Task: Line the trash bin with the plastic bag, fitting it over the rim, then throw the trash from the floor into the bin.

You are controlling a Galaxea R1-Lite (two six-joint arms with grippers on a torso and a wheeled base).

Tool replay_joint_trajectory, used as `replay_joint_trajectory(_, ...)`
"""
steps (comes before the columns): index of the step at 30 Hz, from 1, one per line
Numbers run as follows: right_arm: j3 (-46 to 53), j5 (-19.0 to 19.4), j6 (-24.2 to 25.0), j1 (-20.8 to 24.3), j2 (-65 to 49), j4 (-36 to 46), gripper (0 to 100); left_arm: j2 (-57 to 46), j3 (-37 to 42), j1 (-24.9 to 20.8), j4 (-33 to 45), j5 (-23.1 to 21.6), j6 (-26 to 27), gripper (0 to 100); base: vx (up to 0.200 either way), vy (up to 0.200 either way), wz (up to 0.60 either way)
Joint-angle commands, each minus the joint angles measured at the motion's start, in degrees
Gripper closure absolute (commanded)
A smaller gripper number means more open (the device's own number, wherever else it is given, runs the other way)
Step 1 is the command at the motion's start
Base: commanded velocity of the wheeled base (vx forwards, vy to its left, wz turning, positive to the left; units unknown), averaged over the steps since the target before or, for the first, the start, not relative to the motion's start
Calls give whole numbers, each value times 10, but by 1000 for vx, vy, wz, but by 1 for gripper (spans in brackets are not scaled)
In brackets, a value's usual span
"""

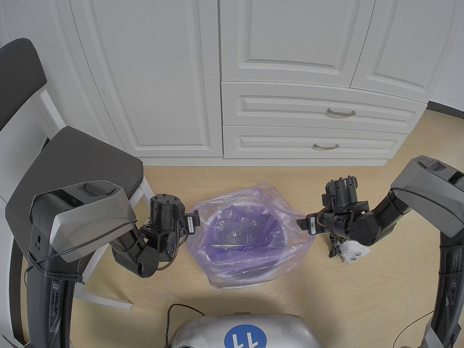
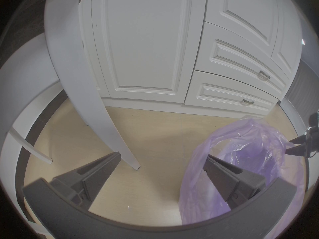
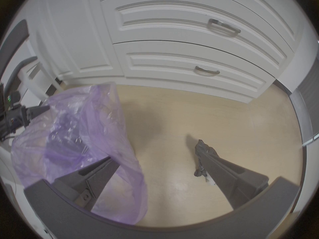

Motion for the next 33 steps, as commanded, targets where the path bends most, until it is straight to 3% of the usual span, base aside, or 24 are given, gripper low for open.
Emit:
replay_joint_trajectory(1,-45,-10,31,1,69,-38,0,15,-10,4,-7,1,-1,0,0,0,0)
replay_joint_trajectory(8,-106,-26,60,-2,125,-67,0,41,-29,17,-11,2,-1,0,0,0,0)
replay_joint_trajectory(14,-104,-28,49,-16,140,-58,0,41,-21,22,1,3,3,0,0,0,0)
replay_joint_trajectory(26,14,-18,-33,-1,68,-41,0,-22,54,21,47,2,44,0,0,0,0)
replay_joint_trajectory(33,64,-5,-38,25,2,-42,0,-69,83,0,38,-1,45,0,0,0,0)
